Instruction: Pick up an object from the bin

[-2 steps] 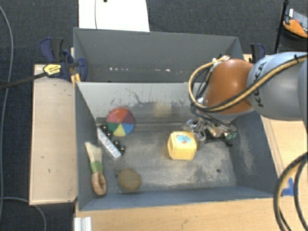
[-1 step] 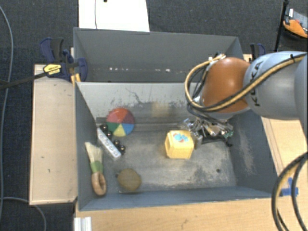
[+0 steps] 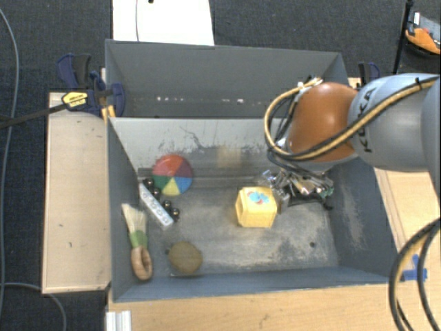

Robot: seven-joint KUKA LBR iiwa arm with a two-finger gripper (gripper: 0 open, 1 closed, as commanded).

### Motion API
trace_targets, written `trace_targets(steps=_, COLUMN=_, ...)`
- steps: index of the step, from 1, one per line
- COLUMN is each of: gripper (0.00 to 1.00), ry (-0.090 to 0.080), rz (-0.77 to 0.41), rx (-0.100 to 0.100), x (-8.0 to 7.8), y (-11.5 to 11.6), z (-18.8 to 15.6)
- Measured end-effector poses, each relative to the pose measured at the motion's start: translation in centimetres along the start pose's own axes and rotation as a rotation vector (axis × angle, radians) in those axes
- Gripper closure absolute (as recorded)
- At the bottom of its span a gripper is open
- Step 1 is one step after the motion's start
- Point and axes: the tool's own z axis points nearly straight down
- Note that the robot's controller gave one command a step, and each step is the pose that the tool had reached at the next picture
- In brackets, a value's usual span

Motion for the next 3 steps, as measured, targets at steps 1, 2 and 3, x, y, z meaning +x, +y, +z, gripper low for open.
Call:
trace_targets(steps=1, gripper=1.00, ry=-0.001, rz=-0.057, rx=-0.001, x=0.3, y=0.0, z=-0.3)
trace_targets(steps=2, gripper=1.00, ry=-0.001, rz=-0.098, rx=0.000, x=-0.8, y=2.8, z=-2.5)
trace_targets(steps=3, gripper=1.00, ry=-0.004, rz=-0.115, rx=0.000, x=-1.0, y=3.7, z=-3.0)
